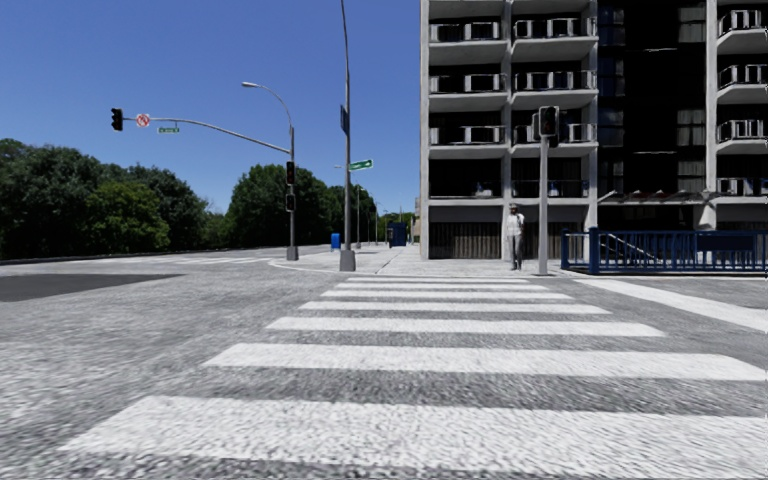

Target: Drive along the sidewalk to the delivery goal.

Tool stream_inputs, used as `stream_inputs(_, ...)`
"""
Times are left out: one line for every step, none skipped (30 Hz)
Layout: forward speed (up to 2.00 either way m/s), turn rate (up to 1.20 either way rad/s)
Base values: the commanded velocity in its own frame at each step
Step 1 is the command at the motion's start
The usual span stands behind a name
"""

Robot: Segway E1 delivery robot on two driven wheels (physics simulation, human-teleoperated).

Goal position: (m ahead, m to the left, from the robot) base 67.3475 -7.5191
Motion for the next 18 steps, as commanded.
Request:
stream_inputs(2.0,0.0)
stream_inputs(2.0,0.0)
stream_inputs(2.0,0.0)
stream_inputs(2.0,0.0)
stream_inputs(2.0,0.0)
stream_inputs(2.0,0.0)
stream_inputs(2.0,0.0)
stream_inputs(2.0,0.0)
stream_inputs(2.0,0.0)
stream_inputs(2.0,0.0)
stream_inputs(2.0,0.0)
stream_inputs(2.0,0.0)
stream_inputs(2.0,0.0)
stream_inputs(2.0,0.0)
stream_inputs(2.0,0.0)
stream_inputs(2.0,0.0)
stream_inputs(2.0,0.0)
stream_inputs(2.0,0.0)
